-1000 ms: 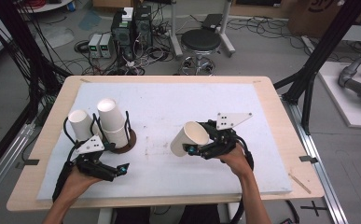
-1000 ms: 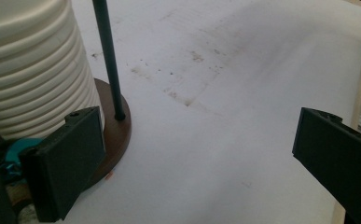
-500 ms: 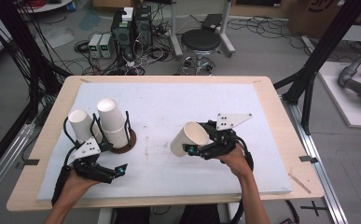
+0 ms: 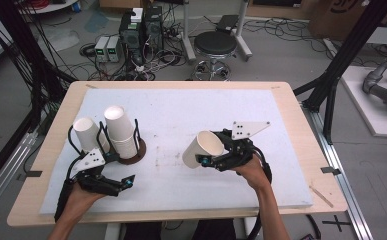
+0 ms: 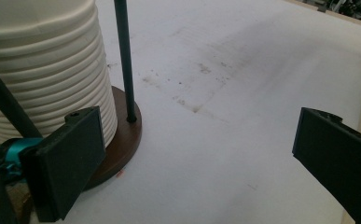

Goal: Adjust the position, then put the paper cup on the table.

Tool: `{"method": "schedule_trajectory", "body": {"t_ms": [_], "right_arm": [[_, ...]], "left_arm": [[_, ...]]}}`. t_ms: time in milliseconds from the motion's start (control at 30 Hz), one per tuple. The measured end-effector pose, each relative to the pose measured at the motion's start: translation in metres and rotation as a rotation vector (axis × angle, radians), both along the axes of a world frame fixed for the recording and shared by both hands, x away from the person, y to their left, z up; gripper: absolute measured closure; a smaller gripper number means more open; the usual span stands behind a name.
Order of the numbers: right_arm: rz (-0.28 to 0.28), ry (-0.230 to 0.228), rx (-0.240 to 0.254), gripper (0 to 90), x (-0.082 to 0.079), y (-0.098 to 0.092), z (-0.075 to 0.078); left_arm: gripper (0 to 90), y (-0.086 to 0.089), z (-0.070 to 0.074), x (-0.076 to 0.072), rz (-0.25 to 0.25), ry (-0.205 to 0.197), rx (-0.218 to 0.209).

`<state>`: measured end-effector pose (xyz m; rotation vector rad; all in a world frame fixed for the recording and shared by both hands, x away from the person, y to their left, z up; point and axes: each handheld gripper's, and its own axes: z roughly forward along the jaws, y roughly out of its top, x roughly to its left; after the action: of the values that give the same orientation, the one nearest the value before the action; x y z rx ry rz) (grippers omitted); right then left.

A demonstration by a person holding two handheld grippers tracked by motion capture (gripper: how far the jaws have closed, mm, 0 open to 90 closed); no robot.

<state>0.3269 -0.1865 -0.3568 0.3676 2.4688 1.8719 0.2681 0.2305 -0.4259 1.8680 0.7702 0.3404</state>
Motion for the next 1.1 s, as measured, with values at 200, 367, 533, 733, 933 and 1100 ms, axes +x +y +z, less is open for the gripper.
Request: {"method": "schedule_trajectory", "body": {"t_ms": [200, 367, 533, 733, 933, 1100], "right_arm": [[0.000, -0.004, 0.000, 28.1, -0.0001, 0.0006, 0.0005], [0.000, -0.009, -0.002, 28.2, -0.0004, 0.0011, 0.0018], [-0.002, -0.002, -0.005, 28.2, -0.0002, 0.0002, 0.0013], [-0.003, -0.004, -0.011, 28.2, -0.0002, 0.0008, 0.0008], [-0.007, -0.019, -0.031, 28.1, 0.0004, 0.0033, -0.0001], [-0.013, -0.016, -0.059, 28.2, 0.0003, 0.0059, -0.0008]], "left_arm": [[2.3, 0.0000, 0.0000, -0.0009, -0.004, -0.008, -0.001], [2.3, 0.0000, 0.0027, -0.0014, -0.001, -0.023, -0.010], [2.3, 0.0007, 0.0022, -0.0017, 0.000, -0.024, -0.011], [2.3, 0.0014, 0.0006, -0.0014, 0.000, -0.022, -0.010], [2.3, 0.0016, -0.0008, -0.0018, 0.003, -0.027, -0.018], [2.3, 0.0021, -0.0014, -0.0021, 0.007, -0.031, -0.021]]}}
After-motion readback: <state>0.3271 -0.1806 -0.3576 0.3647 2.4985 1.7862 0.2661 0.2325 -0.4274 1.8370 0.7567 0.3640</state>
